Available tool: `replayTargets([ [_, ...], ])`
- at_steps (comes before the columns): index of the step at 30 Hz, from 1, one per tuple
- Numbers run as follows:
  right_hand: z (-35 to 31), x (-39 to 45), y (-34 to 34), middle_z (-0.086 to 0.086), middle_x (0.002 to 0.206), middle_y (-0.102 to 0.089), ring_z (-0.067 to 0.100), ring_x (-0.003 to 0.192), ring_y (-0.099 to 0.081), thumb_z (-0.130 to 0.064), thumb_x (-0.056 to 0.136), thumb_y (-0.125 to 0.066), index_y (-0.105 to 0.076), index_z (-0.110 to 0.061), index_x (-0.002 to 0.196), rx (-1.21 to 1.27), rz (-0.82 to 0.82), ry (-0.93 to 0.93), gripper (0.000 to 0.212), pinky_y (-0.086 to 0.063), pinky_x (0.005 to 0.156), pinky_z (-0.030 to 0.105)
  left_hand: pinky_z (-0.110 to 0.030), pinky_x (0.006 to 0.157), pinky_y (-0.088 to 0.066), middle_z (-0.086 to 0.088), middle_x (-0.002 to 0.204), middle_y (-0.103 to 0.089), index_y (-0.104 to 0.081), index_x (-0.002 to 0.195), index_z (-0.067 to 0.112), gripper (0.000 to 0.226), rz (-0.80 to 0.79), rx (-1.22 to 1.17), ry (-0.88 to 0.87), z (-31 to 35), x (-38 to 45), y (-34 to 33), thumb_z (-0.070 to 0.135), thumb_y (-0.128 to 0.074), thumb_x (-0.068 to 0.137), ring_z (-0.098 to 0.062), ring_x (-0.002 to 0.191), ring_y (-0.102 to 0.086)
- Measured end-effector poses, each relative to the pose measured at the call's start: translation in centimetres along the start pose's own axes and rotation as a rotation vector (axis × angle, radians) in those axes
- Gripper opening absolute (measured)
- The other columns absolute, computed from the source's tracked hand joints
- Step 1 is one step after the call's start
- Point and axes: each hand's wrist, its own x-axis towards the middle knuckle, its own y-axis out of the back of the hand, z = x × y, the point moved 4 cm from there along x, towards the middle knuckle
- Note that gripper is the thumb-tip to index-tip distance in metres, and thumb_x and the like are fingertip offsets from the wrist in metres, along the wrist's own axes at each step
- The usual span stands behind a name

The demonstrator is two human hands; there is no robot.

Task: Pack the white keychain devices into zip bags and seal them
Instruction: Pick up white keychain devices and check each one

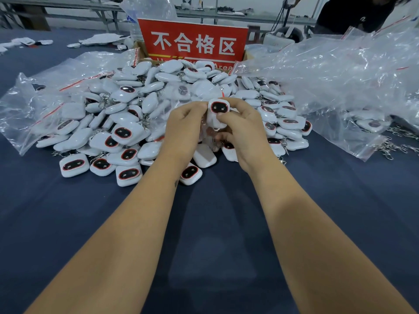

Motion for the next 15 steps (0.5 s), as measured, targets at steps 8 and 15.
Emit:
replayTargets([
  [8,-1.5,0.1,0.4,0.02,0.101,-0.069,0.029,0.09,-0.069,0.003,0.1,-0.044,-0.047,-0.002,0.121,0.573,-0.035,0.051,0.022,-0.059,0.084,0.034,-0.027,0.071,-0.057,0.007,0.103,-0.072,-0.067,0.122,0.026,0.05,0.014,0.355,-0.212,0.7,-0.2,-0.3,0.0,-0.062,0.079,-0.021,0.075,-0.063],
  [15,-1.2,-0.1,0.2,0.007,0.09,-0.071,0.016,0.085,-0.071,-0.001,0.095,-0.058,-0.047,-0.018,0.102,0.043,0.108,0.161,0.021,-0.059,0.088,0.036,-0.019,0.056,-0.05,0.007,0.072,-0.065,-0.048,0.119,0.019,0.035,0.128,-0.035,-0.024,0.3,0.3,0.5,0.006,-0.06,0.089,-0.002,0.055,-0.06],
])
